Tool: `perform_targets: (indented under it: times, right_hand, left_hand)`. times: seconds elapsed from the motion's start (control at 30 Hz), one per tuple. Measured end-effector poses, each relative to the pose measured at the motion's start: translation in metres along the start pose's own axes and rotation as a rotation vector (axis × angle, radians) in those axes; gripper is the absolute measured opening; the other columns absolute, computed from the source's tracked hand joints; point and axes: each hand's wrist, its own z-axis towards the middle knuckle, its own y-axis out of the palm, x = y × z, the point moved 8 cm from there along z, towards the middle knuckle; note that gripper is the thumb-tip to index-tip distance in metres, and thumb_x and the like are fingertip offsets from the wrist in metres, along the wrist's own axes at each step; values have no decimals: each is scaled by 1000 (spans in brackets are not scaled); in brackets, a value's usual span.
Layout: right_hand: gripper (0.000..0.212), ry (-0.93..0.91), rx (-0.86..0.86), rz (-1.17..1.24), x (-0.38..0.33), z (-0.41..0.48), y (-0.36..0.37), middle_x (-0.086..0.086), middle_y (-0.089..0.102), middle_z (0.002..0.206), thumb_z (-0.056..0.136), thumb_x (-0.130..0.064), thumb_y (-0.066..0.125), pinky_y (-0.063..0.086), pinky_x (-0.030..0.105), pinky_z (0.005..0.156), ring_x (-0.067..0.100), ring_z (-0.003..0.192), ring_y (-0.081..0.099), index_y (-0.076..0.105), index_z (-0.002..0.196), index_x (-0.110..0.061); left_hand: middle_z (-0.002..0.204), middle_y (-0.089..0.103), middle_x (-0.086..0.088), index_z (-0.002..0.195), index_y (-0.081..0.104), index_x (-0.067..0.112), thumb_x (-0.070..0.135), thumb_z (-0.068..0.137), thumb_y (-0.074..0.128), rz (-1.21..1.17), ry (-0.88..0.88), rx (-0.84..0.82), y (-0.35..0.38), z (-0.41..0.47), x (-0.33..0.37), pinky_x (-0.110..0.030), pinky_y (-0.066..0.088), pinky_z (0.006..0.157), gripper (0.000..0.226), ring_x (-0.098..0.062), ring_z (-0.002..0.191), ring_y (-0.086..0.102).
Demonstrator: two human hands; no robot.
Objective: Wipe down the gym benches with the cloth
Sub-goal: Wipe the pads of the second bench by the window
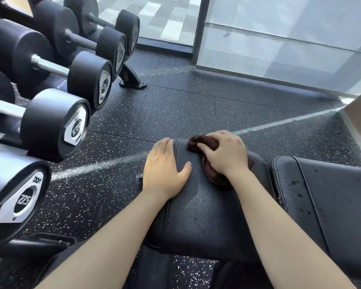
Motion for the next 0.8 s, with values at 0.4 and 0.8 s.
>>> perform_targets:
  times: [0.4, 0.8]
  right_hand:
    - [34, -51, 11, 109, 0, -33, -11, -10, 62, 118, 78, -53, 64, 43, 37, 95, 24, 110, 55, 67, 108, -36]
    - [37, 201, 116, 40, 44, -54, -23, -8, 53, 131, 83, -55, 58, 38, 42, 99, 26, 121, 44, 64, 113, -35]
  left_hand:
    - [142, 36, -10, 133, 39, 5, 34, 84, 53, -50, -19, -23, -1, 4, -1, -32, 18, 112, 59, -25, 133, 27]
    - [144, 39, -6, 136, 44, 15, 33, 89, 48, 86, 150, -135, 8, 4, 19, -47, 24, 111, 51, -23, 134, 32]
